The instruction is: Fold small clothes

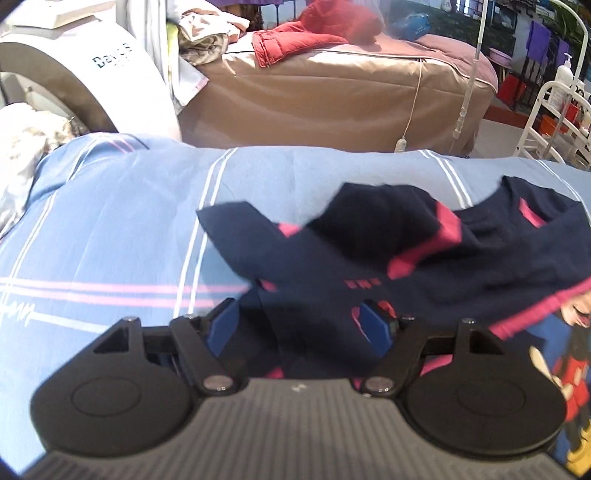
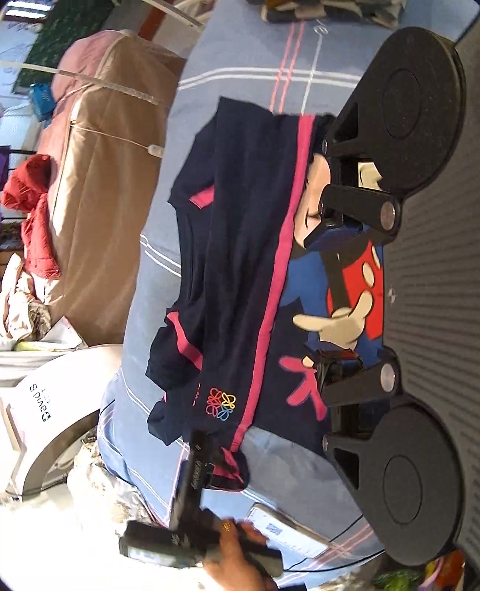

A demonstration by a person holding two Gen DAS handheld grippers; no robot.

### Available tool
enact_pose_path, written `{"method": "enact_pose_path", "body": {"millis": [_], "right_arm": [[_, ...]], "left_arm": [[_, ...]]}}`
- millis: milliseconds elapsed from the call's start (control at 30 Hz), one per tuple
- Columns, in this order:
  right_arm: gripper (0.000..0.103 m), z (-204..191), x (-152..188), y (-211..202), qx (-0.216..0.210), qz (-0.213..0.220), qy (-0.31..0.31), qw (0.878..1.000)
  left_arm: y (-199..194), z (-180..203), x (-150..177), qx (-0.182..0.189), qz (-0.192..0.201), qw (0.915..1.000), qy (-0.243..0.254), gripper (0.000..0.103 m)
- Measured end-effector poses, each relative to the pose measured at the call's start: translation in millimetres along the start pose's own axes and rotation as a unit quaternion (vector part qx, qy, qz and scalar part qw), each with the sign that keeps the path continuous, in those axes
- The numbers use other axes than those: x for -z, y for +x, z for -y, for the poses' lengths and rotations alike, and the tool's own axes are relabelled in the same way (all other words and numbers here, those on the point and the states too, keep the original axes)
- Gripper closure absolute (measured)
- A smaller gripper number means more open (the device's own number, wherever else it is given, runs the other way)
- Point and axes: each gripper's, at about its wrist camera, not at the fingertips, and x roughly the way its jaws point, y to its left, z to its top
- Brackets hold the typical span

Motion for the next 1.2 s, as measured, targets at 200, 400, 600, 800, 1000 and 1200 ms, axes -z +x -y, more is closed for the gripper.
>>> {"method": "enact_pose_path", "body": {"millis": [200,400,600,800,1000,1200], "right_arm": [[0.012,-1,6,11,0.009,-0.023,0.029,0.999],[0.012,8,9,15,0.028,-0.031,0.066,0.997],[0.012,8,11,13,0.041,-0.033,0.068,0.996],[0.012,23,17,16,0.056,-0.028,0.05,0.997],[0.012,73,16,42,0.139,-0.019,0.0,0.99],[0.012,115,26,77,0.193,-0.02,-0.051,0.98]], "left_arm": [[27,-7,-7,0.03,-0.026,0.999,0.018,0.075],[20,-4,6,0.033,-0.054,0.9977,-0.023,0.085],[21,0,12,0.047,-0.057,0.9971,-0.021,0.094],[5,-4,-3,0.062,-0.043,0.9956,-0.055,0.096],[-48,15,-45,0.059,0.007,0.9975,-0.037,0.096],[-95,46,-96,0.072,0.038,0.9963,-0.028,0.096]]}}
